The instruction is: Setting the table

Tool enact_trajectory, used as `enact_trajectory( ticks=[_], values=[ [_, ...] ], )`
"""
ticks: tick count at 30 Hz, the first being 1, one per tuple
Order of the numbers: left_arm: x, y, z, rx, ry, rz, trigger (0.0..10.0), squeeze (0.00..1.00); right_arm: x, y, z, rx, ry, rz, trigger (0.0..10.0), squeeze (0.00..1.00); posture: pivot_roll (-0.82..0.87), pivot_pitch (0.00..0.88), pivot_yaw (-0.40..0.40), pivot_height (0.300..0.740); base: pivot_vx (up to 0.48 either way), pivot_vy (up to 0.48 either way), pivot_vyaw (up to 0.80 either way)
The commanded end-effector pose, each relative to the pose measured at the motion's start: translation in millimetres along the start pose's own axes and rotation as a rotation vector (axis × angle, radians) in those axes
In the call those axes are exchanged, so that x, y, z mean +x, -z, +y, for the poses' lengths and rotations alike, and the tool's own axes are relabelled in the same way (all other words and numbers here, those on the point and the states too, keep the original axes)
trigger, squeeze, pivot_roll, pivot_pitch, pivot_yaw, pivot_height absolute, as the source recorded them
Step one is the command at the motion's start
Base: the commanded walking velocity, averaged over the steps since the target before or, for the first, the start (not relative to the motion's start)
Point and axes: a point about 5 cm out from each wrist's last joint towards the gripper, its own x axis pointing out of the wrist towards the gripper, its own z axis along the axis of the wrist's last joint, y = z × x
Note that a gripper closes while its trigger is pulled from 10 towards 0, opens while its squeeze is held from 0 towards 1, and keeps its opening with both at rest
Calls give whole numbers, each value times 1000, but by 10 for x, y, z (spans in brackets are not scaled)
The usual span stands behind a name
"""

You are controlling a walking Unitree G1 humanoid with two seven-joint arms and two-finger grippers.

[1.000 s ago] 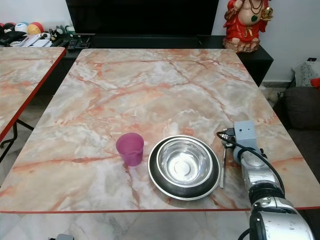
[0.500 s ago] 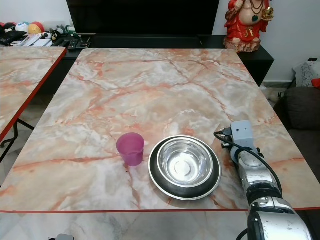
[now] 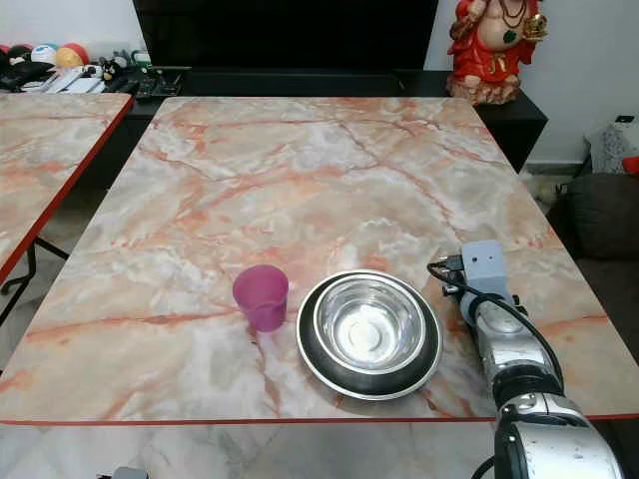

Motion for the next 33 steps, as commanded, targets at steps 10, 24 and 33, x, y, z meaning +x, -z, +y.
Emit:
enact_trajectory(
  ticks=[10,24,33],
  values=[
    [-10,71,-8,17,4,28,10000,0,-8,34,-31,8,11,13,10000,0,55,158,3,740,0,0,0],
    [-8,71,-19,15,5,27,10000,0,-9,35,-39,9,16,16,10000,0,54,157,2,740,0,0,0],
    [-9,75,-18,15,5,28,10000,0,-8,39,-34,13,15,19,10000,0,55,157,1,740,0,0,0]
  ],
)
